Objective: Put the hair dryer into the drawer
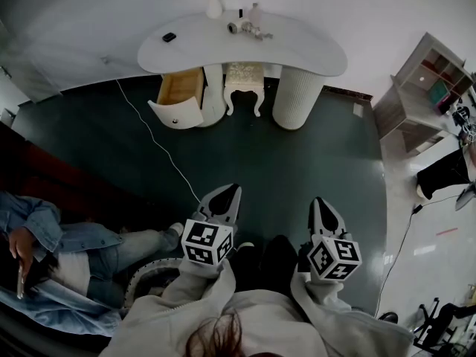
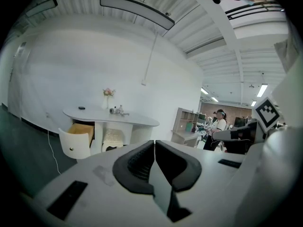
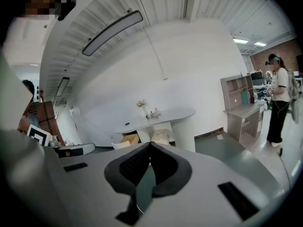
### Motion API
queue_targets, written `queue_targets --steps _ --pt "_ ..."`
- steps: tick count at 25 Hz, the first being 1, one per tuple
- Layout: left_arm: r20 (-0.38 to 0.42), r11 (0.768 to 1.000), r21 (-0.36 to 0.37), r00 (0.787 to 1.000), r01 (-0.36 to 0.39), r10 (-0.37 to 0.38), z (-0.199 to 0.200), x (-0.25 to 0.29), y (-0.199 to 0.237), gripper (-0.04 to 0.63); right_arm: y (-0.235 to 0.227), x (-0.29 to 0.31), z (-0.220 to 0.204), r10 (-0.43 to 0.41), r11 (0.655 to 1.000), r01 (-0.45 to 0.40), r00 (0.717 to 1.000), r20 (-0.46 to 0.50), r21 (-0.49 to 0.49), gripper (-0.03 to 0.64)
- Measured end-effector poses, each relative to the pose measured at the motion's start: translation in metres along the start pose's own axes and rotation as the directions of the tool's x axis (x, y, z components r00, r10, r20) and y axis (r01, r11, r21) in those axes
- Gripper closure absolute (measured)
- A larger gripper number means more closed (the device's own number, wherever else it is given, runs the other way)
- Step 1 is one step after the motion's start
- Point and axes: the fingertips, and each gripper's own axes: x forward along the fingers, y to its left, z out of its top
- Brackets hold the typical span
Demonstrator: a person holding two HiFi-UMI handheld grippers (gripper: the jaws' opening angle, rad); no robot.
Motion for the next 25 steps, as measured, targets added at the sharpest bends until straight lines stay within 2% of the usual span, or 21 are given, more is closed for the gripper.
queue_targets --steps 5,11,16,25 --pt "-0.007 1.0 -0.006 1.0 0.002 -0.002 -0.005 0.0 0.006 0.575 0.004 0.002 -0.009 0.003 1.0 -0.003 1.0 -0.018 0.009 0.566" --pt "-0.005 0.999 0.009 0.999 -0.032 0.032 0.002 0.017 0.023 0.575 -0.008 0.029 0.0 0.011 0.999 -0.011 1.0 -0.005 0.043 0.567" --pt "0.001 0.998 0.022 0.998 -0.061 0.061 0.021 0.049 0.043 0.575 -0.016 0.067 0.02 0.035 0.998 -0.035 0.999 -0.001 0.051 0.567" --pt "-0.004 0.995 -0.011 0.995 -0.097 0.097 0.045 0.125 0.076 0.575 -0.049 0.142 0.064 0.041 0.998 -0.04 0.999 -0.023 0.039 0.566"
